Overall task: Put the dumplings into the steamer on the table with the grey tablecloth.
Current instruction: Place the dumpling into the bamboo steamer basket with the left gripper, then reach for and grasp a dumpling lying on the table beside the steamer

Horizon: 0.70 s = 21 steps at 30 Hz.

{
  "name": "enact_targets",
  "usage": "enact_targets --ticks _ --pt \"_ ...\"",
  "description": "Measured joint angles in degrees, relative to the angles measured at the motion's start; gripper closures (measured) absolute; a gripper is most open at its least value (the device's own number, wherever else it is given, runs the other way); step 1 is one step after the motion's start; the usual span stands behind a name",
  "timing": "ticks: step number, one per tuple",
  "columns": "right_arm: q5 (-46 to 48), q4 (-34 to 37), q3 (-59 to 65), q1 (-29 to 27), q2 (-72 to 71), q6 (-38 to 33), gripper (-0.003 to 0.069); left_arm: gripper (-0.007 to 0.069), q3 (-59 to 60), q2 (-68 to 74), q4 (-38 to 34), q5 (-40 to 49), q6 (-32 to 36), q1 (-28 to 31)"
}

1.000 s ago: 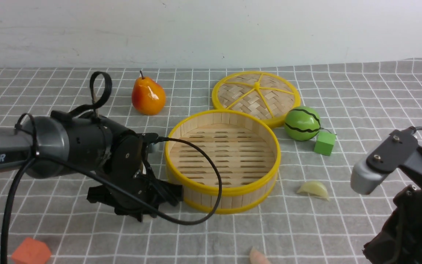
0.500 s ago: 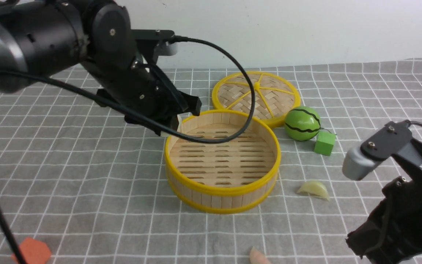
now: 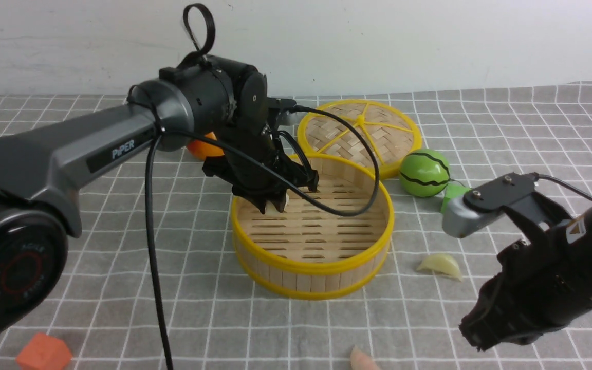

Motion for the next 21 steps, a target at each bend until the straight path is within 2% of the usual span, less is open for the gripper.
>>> enact_targets --ticks 6,9,12,14,17,21 --pt "-1.76 0.58 -0.02 0.08 5.01 -0.97 0.0626 0.0428 -0.06 1.61 -0.01 -0.7 0.0 0.0" --pt "-2.46 0.2 -0.06 1.09 6.85 -1.09 0.0617 0.0394 -0.18 1.75 -0.22 -0.81 0.0 0.0" --pt "-3.81 -1.32 -1.07 5.33 8.31 -1.21 0.0602 0.0291 -0.4 0.64 -0.24 0.55 0.0 0.0" --pt "-4.77 -2.4 -1.86 7.59 8.75 -1.21 0.0588 0.0256 -0.42 -0.84 -0.18 1.48 0.0 0.06" --pt "-6.47 -4.14 -3.63 10.4 9.66 -0.27 0.0546 0.0217 -0.42 -4.52 0.42 3.3 0.02 0.06" --pt "-7.57 -6.57 -7.07 12.42 13.3 1.32 0.0377 0.021 -0.49 -14.12 1.38 6.17 0.19 0.06"
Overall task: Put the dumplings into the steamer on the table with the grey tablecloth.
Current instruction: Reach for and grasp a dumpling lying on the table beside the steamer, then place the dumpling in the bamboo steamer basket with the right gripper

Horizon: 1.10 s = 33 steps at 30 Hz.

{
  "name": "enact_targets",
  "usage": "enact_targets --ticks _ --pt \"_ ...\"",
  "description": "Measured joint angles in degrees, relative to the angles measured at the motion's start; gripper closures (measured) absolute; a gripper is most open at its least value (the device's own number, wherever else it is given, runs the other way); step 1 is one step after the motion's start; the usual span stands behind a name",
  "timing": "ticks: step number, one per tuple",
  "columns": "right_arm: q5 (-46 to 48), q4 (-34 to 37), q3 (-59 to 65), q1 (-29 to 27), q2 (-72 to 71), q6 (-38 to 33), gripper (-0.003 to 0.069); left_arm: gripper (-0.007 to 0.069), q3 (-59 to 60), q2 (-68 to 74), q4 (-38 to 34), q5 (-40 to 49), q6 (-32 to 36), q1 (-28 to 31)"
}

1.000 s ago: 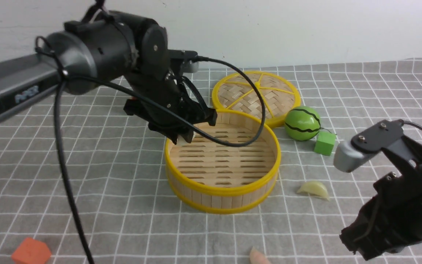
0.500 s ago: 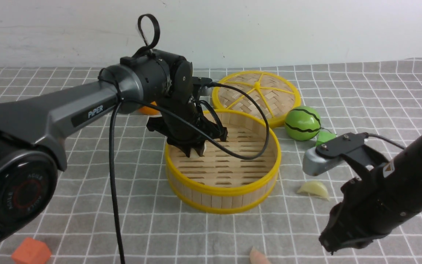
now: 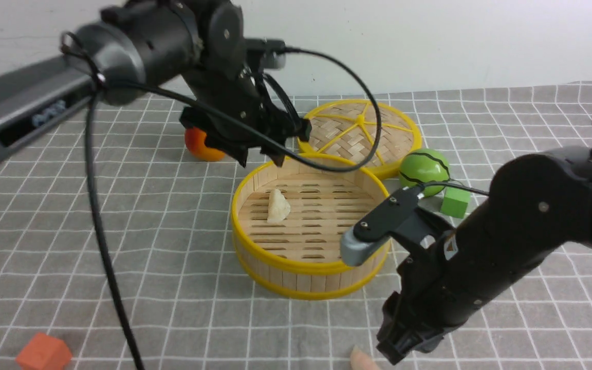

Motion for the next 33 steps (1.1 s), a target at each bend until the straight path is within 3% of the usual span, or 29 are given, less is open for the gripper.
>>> enact_targets --ticks 2,4,6,11,12,13,15,17,19,22,23,33 --pt "-0.27 -0.3 -1.61 0.14 2.69 0.17 0.0272 0.023 -0.05 -4.47 0.73 1.79 0.0 0.0" --pt "-0.42 -0.22 -2.57 0.16 4.73 0.17 0.0212 0.0258 -0.05 -7.69 1.31 3.6 0.0 0.0" --pt "-0.67 -0.17 -3.73 0.82 7.72 0.17 0.0131 0.032 -0.1 -11.86 2.34 5.86 0.0 0.0" --pt "-1.25 -1.56 -5.01 4.31 12.57 0.23 0.0102 0.0478 -0.15 -17.63 3.71 9.86 0.0 0.0" --pt "-1.25 -1.69 -5.01 4.45 12.57 0.29 0.0103 0.0478 -0.15 -17.82 3.7 10.16 0.0 0.0" --pt "-1.87 -2.56 -5.05 5.34 13.97 1.55 0.0123 0.0537 -0.15 -19.24 3.82 13.05 0.0 0.0" --pt "-2.3 -3.19 -5.05 5.7 14.8 2.76 0.0146 0.0573 -0.15 -19.8 3.82 13.95 0.0 0.0" --pt "-3.12 -5.11 -5.05 5.86 15.94 6.12 0.0223 0.0632 1.57 -22.07 3.68 13.95 -0.29 0.0" --pt "-3.47 -5.79 -5.12 5.86 15.94 7.39 0.0292 0.0638 3.75 -23.87 3.14 13.95 -0.51 0.0" --pt "-2.75 -6.34 -5.25 5.8 15.88 8.57 0.0472 0.0638 9.43 -28.25 1.54 13.95 -0.97 0.0" --pt "-1.86 -6.48 -5.48 5.86 15.61 8.75 0.0498 0.0638 11.42 -29.99 1.35 13.95 -1.03 0.0" --pt "5.21 -10.49 -20.4 4.5 8.74 10.4 0.0484 0.0638 30.85 -50.41 0.6 13.95 -1.1 0.0"
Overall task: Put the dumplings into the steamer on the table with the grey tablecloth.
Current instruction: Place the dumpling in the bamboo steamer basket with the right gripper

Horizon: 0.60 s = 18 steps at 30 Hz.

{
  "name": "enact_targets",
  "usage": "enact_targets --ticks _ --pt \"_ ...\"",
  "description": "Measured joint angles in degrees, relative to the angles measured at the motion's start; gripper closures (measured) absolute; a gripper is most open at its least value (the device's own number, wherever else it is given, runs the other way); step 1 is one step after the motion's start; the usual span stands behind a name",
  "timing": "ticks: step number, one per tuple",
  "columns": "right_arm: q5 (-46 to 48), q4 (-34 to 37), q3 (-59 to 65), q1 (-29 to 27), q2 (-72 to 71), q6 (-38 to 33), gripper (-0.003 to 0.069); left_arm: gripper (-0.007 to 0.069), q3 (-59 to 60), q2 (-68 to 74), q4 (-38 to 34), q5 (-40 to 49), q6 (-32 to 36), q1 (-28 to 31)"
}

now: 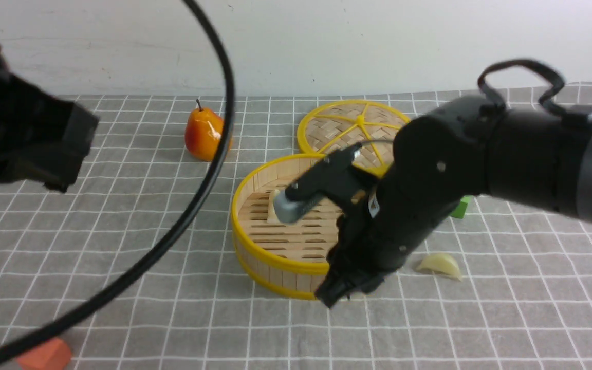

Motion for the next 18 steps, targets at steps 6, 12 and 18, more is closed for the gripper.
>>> enact_targets --ticks 6,12,18 --pt "-2.48 -0.44 -10.33 -3.98 5.08 5.45 0.0484 0.0638 7.01 -10.48 -1.55 0.0 0.0 0.0" --pt "-5.7 -0.66 -20.9 -5.92 18.04 10.66 0.0484 0.0638 12.14 -19.87 -2.14 0.0 0.0 0.0" --pt "-4.44 -0.66 -26.64 -6.04 27.16 11.86 0.0477 0.0638 13.65 -21.68 -2.14 0.0 -0.02 0.0"
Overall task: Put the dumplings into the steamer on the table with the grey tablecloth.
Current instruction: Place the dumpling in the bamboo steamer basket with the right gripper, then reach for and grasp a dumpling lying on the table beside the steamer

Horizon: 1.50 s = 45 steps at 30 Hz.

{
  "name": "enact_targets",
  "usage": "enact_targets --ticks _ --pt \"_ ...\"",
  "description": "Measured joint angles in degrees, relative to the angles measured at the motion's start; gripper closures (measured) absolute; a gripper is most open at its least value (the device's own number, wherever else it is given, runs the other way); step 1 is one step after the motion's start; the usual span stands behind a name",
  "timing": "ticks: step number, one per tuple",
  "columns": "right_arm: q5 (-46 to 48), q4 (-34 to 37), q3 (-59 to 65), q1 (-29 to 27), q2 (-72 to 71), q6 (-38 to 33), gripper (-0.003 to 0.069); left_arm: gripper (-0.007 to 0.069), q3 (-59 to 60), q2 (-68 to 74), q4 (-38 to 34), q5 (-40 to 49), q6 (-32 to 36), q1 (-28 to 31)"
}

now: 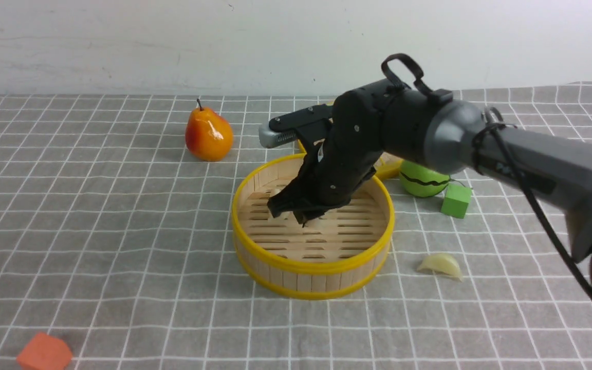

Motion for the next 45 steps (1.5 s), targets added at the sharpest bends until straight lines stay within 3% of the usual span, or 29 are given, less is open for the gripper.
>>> enact_targets --ticks 3,6,10,15,20,27,31,37,43,44,45 --pt "0.0 0.0 -0.81 0.0 1.33 0.04 0.0413 0.0638 0.05 0.0 0.0 0.0 0.0 0.0" --pt "1.55 -0.28 -1.58 0.0 1.46 0.04 0.0283 0.0638 0.05 0.0 0.11 0.0 0.0 0.0" --pt "11.7 -3.28 -4.79 0.0 -0.75 -0.97 0.0137 0.0638 0.05 0.0 0.16 0.0 0.0 0.0" --pt "23.63 -7.48 -6.54 -0.22 -7.38 -7.7 0.0085 0.0638 0.05 0.0 0.16 -0.08 0.0 0.0" --pt "24.76 -5.07 -2.33 -3.28 -14.7 -11.87 0.0083 0.0638 0.05 0.0 0.22 -1.81 0.0 0.0" --pt "23.61 0.79 15.27 -12.08 -21.99 -20.11 0.009 0.0638 0.1 0.0 0.21 -3.66 0.0 0.0" --pt "12.36 2.47 24.73 -17.14 -21.47 -24.4 0.0109 0.0638 0.1 0.0 0.21 -4.81 0.0 0.0" --pt "1.62 2.41 27.72 -18.0 -15.85 -26.22 0.016 0.0638 0.1 0.0 0.21 -6.23 0.0 0.0" --pt "-0.83 2.47 27.78 -17.94 -11.34 -26.6 0.0242 0.0638 0.1 0.0 0.21 -6.39 -0.16 0.0" --pt "-1.32 2.47 27.78 -17.94 -10.85 -26.6 0.0299 0.0638 0.1 0.0 0.21 -6.39 -0.16 0.0" --pt "-1.32 2.47 27.78 -17.94 -10.87 -26.6 0.0299 0.0638 0.1 0.0 0.21 -6.39 -0.16 0.0"
